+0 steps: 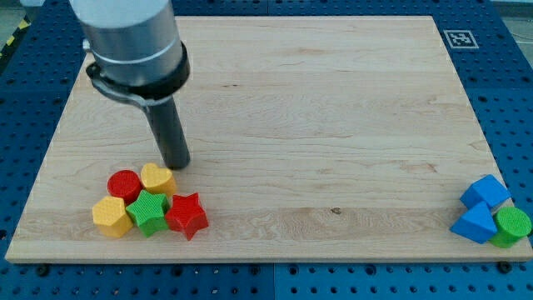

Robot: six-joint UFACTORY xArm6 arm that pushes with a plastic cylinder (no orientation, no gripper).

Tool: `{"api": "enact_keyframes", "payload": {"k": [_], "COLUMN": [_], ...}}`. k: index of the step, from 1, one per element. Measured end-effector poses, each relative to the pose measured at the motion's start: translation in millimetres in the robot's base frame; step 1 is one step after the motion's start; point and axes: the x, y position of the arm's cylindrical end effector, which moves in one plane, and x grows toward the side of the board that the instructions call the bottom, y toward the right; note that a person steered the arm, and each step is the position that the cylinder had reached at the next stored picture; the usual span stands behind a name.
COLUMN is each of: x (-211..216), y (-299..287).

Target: Push yellow hexagon along with green star to the bottom center

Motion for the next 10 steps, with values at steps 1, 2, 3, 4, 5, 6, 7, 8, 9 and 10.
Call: {"api": "enact_keyframes", "payload": {"k": [1, 2, 3, 4, 5, 6, 7, 8, 9, 10], "x": [-24.5, -10.8, 29.0, 70.8, 97.3, 102.9, 90.6, 74.5, 74.3, 68.5], "y": [-57.9, -119.0, -130.4, -130.3, -114.5, -63.1, -8.8, 15.3, 18.6, 52.2]}}
